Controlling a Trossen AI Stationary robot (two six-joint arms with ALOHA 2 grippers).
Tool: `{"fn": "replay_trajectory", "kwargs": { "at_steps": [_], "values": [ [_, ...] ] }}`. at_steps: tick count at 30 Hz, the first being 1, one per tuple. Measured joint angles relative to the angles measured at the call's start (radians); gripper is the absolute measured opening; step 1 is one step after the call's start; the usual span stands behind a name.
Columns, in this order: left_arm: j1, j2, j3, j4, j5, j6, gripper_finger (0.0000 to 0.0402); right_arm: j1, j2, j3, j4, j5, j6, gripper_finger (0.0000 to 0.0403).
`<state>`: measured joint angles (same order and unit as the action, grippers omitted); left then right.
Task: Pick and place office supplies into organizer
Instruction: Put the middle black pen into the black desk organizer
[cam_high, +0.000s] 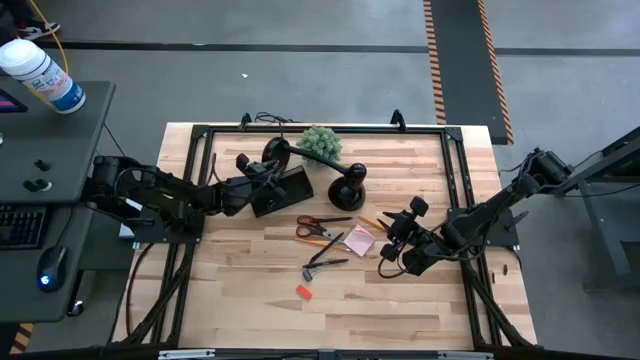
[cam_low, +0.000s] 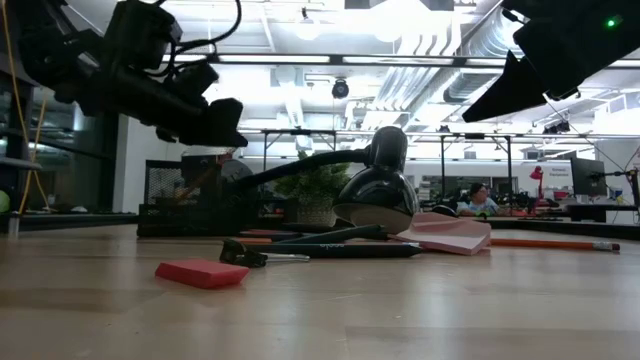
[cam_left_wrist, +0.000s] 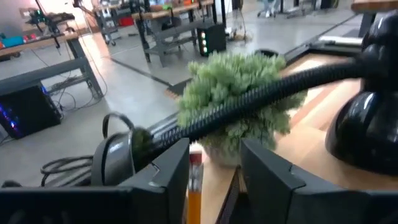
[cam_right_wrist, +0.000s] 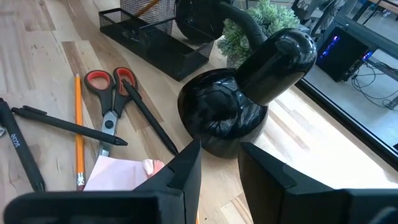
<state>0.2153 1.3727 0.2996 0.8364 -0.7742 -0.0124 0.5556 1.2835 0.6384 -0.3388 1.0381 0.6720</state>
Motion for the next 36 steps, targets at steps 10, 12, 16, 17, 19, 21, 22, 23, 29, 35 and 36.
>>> {"fn": "replay_trajectory", "kwargs": {
  "at_steps": [10,12,16,17,19,21,22,23,29,35,36],
  "values": [
    [0.0,-0.079,0.0,0.231,0.039,0.247,0.0138,0.0,0.0,0.0,0.0,-0.001,0.0,0.0098],
    [0.001,-0.115,0.0,0.227,0.15,0.244,0.0139,0.0,0.0,0.0,0.0,-0.001,0.0,0.0098],
    [-0.001,-0.177,0.002,0.189,0.413,0.14,0.0135,0.0,0.0,0.0,0.0,0.003,0.0,0.0098],
    [-0.001,-0.184,0.002,0.168,0.464,0.106,0.0132,0.0,0.0,0.0,0.0,0.003,0.0,0.0098],
    [-0.001,-0.187,0.002,0.135,0.544,0.048,0.0126,0.0,0.0,0.0,0.0,0.004,0.0,0.0098],
    [-0.014,-0.184,0.002,0.102,0.616,0.004,0.0119,0.0,0.0,0.0,0.0,0.004,0.0,0.0098],
    [-0.027,-0.18,0.002,0.085,0.646,-0.006,0.0116,0.0,0.0,0.0,0.0,0.004,0.0,0.0098],
    [-0.043,-0.175,0.002,0.063,0.675,-0.013,0.0113,0.0,0.0,0.0,0.0,0.005,0.0,0.0098],
    [-0.158,-0.172,0.002,-0.049,0.787,-0.025,0.0102,0.0,0.0,0.0,0.0,0.014,-0.002,0.0098],
    [-0.277,-0.162,0.002,-0.101,0.682,-0.051,0.0102,-0.001,0.0,0.0,0.001,0.022,-0.004,0.0098],
    [-0.291,-0.154,0.002,-0.1,0.657,-0.062,0.0102,-0.004,0.0,0.0,0.001,0.021,-0.004,0.0098]
  ]
}}
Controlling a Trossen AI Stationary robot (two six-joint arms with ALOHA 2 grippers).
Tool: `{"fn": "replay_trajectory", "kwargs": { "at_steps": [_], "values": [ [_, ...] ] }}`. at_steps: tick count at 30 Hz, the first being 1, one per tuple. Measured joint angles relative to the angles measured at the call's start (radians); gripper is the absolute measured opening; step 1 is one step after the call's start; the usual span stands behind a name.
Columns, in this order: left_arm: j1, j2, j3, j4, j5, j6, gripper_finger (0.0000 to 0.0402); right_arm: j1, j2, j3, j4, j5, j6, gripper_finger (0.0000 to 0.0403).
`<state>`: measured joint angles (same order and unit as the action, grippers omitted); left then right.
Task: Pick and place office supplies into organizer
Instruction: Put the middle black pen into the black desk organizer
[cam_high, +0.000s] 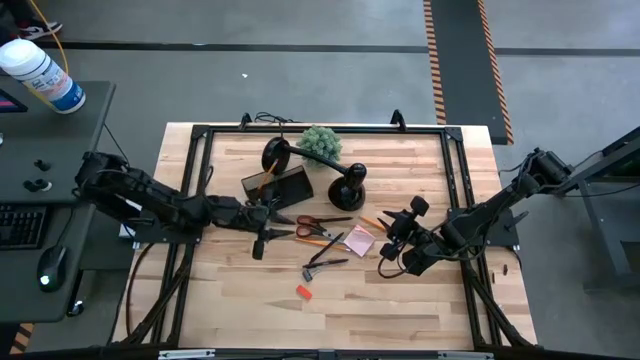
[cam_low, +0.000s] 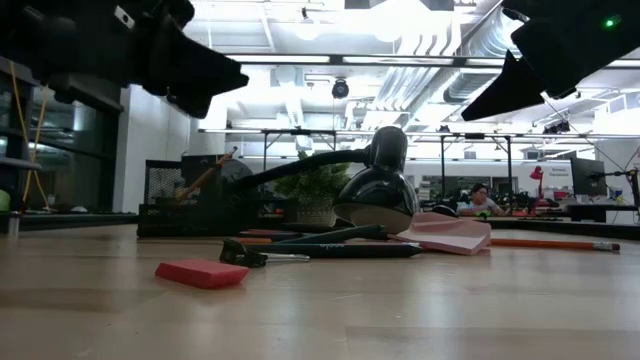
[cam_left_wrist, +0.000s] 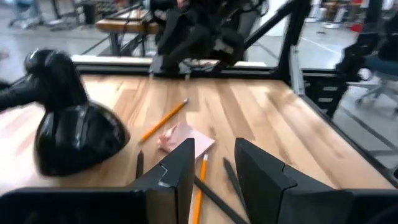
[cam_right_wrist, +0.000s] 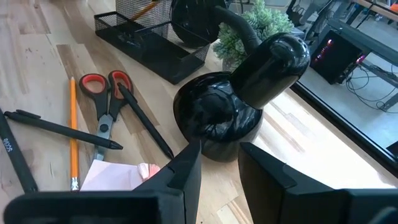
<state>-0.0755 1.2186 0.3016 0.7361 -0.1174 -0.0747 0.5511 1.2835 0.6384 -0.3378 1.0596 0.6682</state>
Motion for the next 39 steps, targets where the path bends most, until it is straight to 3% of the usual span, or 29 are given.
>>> {"fn": "replay_trajectory", "kwargs": {
  "at_steps": [4,8,14,18,26,33,39],
  "values": [
    [-0.03,0.058,0.022,-0.01,-0.032,-0.046,0.0101,-0.021,0.0,0.0,0.02,-0.022,-0.029,0.0098],
    [-0.039,0.151,0.076,-0.036,-0.026,-0.063,0.0101,-0.061,0.0,0.0,0.112,-0.121,-0.189,0.0098],
    [-0.038,0.273,0.126,-0.062,-0.011,-0.056,0.0101,-0.176,0.0,0.0,0.303,-0.429,-0.516,0.0098],
    [-0.038,0.293,0.129,-0.12,-0.032,-0.092,0.0101,-0.271,0.0,0.0,0.348,-0.643,-0.634,0.0098],
    [-0.066,0.293,0.129,-0.172,-0.09,-0.106,0.0101,-0.394,0.064,0.0,0.462,-0.932,-0.821,0.0098],
    [-0.069,0.293,0.129,-0.203,-0.115,-0.09,0.0101,-0.424,0.252,0.088,0.458,-1.048,-0.939,0.0098],
    [-0.069,0.293,0.129,-0.242,-0.115,-0.103,0.0101,-0.445,0.359,0.226,0.321,-1.148,-1.0,0.0098]
  ]
}}
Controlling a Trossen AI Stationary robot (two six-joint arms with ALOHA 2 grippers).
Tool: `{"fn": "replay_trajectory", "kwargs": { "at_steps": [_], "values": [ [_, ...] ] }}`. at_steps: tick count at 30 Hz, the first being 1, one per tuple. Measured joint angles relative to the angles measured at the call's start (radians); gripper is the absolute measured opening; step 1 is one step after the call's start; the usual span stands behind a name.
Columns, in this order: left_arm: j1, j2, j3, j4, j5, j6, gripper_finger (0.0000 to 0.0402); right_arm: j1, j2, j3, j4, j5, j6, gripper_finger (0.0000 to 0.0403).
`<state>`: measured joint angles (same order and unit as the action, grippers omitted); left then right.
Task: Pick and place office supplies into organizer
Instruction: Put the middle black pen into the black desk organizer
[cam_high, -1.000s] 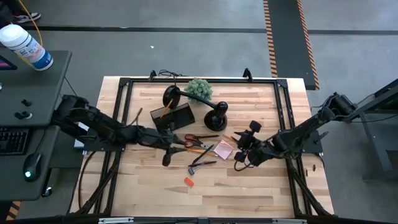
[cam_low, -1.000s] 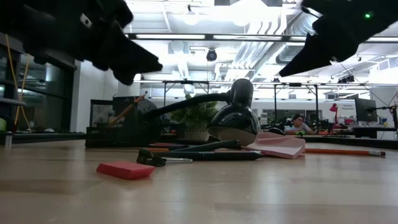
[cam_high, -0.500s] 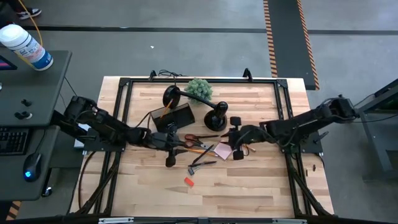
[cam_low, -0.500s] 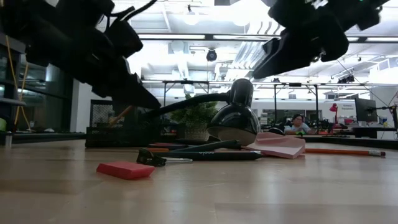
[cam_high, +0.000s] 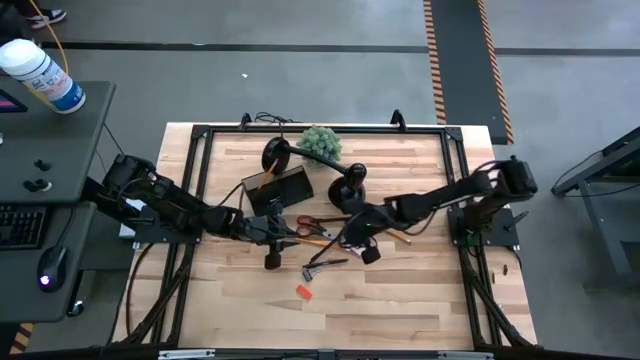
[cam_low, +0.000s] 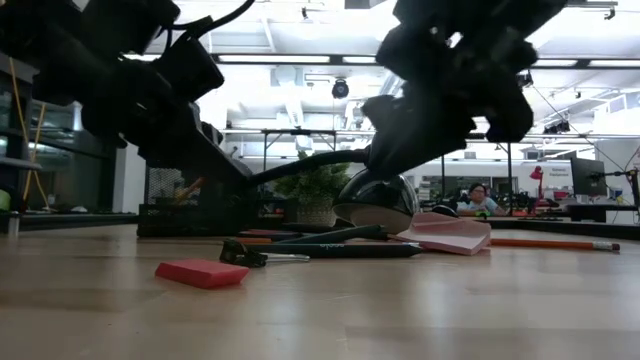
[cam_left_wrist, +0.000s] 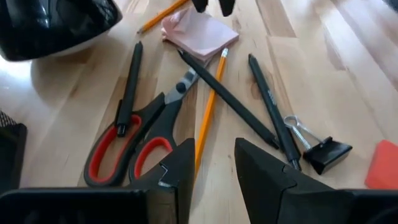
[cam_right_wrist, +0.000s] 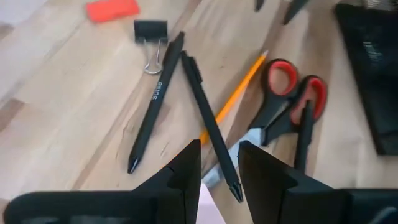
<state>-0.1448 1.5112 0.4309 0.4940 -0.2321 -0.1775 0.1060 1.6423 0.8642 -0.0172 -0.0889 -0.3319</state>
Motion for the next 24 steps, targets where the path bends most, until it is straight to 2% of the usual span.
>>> {"fn": "replay_trajectory", "kwargs": {
  "at_steps": [7,11,24],
  "values": [
    [0.0,0.0,0.0,-0.024,-0.017,-0.011,0.0101,-0.004,0.105,0.158,-0.242,0.024,-0.136,0.0098],
    [0.0,0.0,0.0,-0.025,-0.018,-0.011,0.0101,-0.017,0.154,0.229,-0.323,0.025,-0.173,0.0098],
    [0.0,0.0,0.0,-0.032,-0.023,-0.011,0.0101,-0.048,0.217,0.26,-0.347,0.0,-0.219,0.0098]
  ]
}}
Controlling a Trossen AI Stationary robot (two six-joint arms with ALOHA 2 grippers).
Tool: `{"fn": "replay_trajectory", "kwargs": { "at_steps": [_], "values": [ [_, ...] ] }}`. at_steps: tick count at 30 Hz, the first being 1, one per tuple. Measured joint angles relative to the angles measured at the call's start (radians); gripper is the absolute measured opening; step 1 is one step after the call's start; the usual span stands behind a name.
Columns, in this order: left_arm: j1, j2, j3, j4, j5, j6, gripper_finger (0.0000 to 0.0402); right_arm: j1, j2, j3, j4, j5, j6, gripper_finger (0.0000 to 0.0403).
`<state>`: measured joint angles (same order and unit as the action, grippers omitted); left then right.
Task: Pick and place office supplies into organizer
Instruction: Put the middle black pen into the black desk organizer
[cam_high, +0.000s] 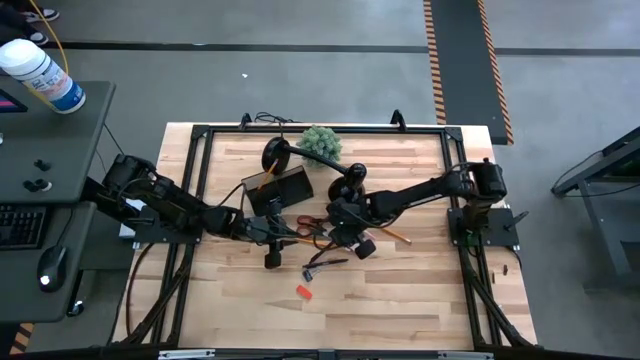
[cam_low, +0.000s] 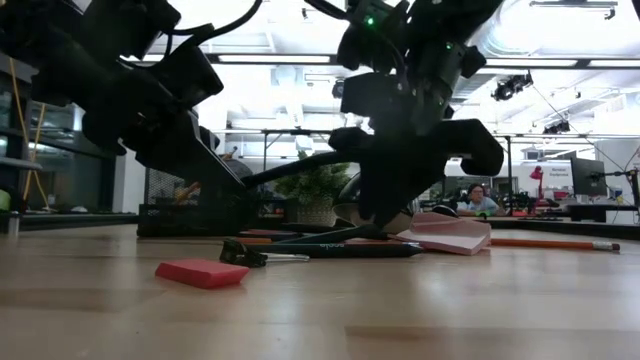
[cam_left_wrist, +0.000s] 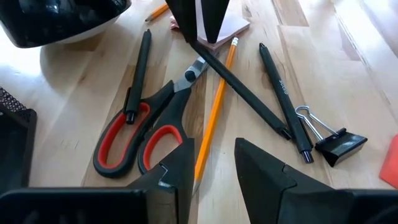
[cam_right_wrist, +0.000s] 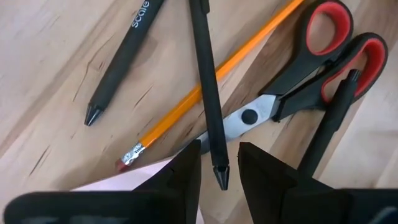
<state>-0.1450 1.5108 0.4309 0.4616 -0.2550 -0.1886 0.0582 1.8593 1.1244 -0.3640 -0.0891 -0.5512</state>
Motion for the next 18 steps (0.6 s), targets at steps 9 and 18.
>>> {"fn": "replay_trajectory", "kwargs": {
  "at_steps": [9,18],
  "values": [
    [0.001,0.0,0.0,-0.001,-0.001,0.0,0.0101,-0.001,0.009,0.0,0.006,0.003,-0.008,0.0098],
    [0.0,0.0,0.0,0.0,-0.002,0.0,0.0101,-0.006,0.009,0.0,0.007,0.0,-0.008,0.0098]
  ]
}}
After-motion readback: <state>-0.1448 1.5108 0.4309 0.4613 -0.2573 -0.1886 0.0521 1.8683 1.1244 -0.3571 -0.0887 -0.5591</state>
